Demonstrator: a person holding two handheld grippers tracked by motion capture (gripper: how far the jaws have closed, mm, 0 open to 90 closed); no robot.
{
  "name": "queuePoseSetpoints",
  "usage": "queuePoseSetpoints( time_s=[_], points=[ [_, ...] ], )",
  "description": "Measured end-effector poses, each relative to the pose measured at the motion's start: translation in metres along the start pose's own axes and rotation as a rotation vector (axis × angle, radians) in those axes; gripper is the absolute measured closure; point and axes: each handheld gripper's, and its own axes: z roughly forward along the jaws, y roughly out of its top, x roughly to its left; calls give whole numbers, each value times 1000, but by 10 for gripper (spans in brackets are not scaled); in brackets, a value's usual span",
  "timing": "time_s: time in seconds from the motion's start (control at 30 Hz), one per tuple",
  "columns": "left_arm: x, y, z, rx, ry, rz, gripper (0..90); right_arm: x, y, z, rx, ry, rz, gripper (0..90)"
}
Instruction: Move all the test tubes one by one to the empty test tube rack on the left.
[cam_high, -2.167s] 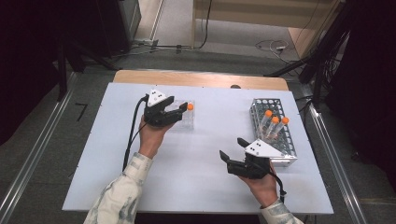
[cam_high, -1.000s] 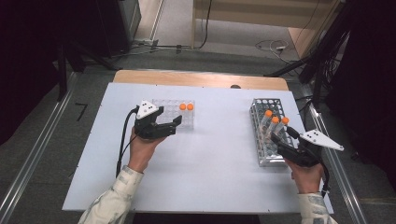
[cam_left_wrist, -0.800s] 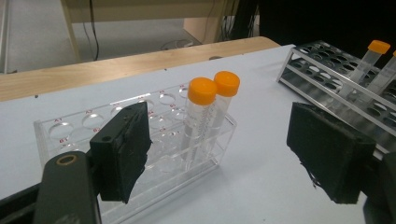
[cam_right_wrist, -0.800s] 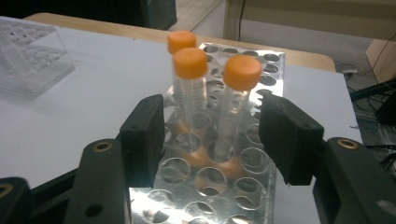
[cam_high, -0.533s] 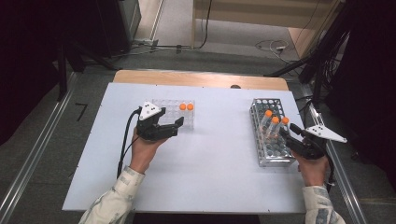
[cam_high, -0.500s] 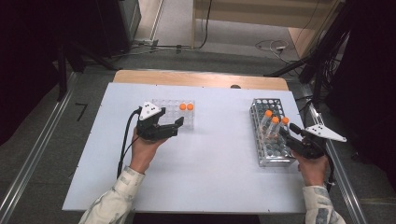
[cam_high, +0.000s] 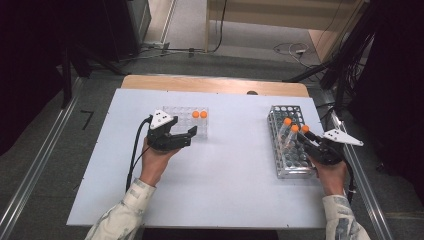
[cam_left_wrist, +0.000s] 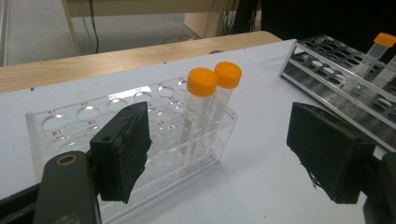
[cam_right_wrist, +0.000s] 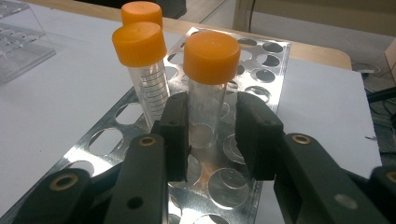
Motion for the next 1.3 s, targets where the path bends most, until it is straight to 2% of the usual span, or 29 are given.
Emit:
queuePoseSetpoints(
  time_s=[0.23, 0.53, 0.93, 1.1, 1.3],
  points=[
    [0, -1, 0, 6, -1, -1, 214, -2, -1, 5, 6, 30, -7, 703],
    [0, -1, 0, 6, -2, 0, 214, -3, 1, 2, 4, 44, -9, 717],
    [1, -1, -1, 5, -1, -9, 211, 0, 12, -12, -66, 41, -11, 719],
    [1, 0, -1, 6, 0, -9, 188, 4, 18, -18, -86, 31, -24, 721],
    [2, 0, -2, -2, -3, -4, 160, 3, 22, -26, -116, 30, -16, 722]
  ],
)
